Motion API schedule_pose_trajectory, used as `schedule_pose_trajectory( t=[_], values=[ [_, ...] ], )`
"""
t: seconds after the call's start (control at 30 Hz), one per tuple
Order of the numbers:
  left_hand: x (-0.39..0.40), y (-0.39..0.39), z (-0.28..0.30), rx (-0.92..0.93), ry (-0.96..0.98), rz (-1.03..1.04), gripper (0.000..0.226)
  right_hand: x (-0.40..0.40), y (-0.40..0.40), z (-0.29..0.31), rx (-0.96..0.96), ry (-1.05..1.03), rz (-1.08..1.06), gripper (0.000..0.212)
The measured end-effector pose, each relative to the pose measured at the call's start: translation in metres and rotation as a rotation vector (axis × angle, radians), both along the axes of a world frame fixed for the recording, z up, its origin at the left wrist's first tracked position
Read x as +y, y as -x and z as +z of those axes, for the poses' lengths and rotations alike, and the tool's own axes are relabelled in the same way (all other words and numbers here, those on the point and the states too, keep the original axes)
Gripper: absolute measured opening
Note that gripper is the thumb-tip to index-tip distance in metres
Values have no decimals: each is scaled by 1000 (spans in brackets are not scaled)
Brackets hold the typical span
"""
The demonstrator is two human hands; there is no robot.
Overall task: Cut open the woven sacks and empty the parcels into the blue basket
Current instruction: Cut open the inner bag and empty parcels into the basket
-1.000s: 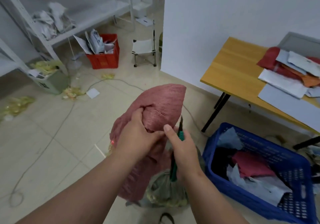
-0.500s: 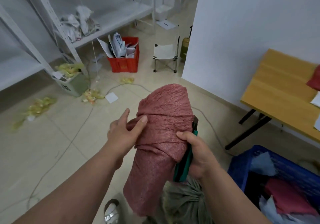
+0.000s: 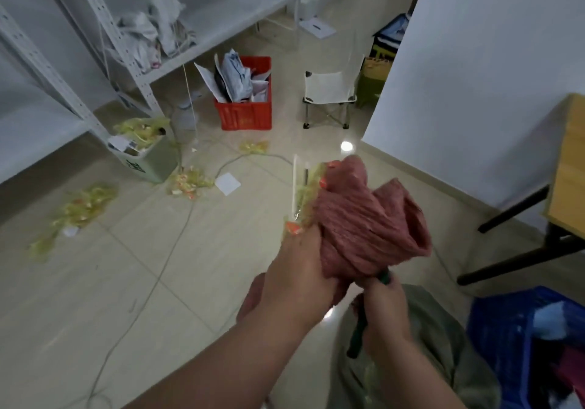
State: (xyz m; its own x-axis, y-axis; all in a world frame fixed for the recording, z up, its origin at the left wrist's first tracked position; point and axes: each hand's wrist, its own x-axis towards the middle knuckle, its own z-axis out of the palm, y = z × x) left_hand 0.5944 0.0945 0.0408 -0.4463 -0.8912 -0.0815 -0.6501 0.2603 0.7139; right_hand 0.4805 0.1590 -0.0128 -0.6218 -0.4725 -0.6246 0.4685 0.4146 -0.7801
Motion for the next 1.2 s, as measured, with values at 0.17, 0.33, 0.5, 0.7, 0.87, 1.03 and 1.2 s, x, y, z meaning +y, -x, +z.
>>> schedule_pose_trajectory(
  t=[0.17,0.33,0.5,0.7,0.87,1.03,1.2],
  values=[
    [-33,11,-30,-101,227,-84,48,-35,-6,10,-485,324,-266,8],
    [-77,34,-31,-97,190,-162,45,-74,14,5,-539,459,-79,70],
    [-141,79,-26,-92,207,-209,40,-134,58,5,-487,423,-79,67],
    [-212,144,-17,-47,-137,-270,73,-189,126,16,-408,356,-117,30],
    [-256,171,-13,-134,-73,-266,45,-225,153,22,-300,328,-7,31],
    [-332,197,-16,-116,-40,-384,48,-259,179,32,-251,310,63,35],
    [-416,205,-4,371,-741,-1,43,-299,236,36,2,145,-253,21]
  ],
)
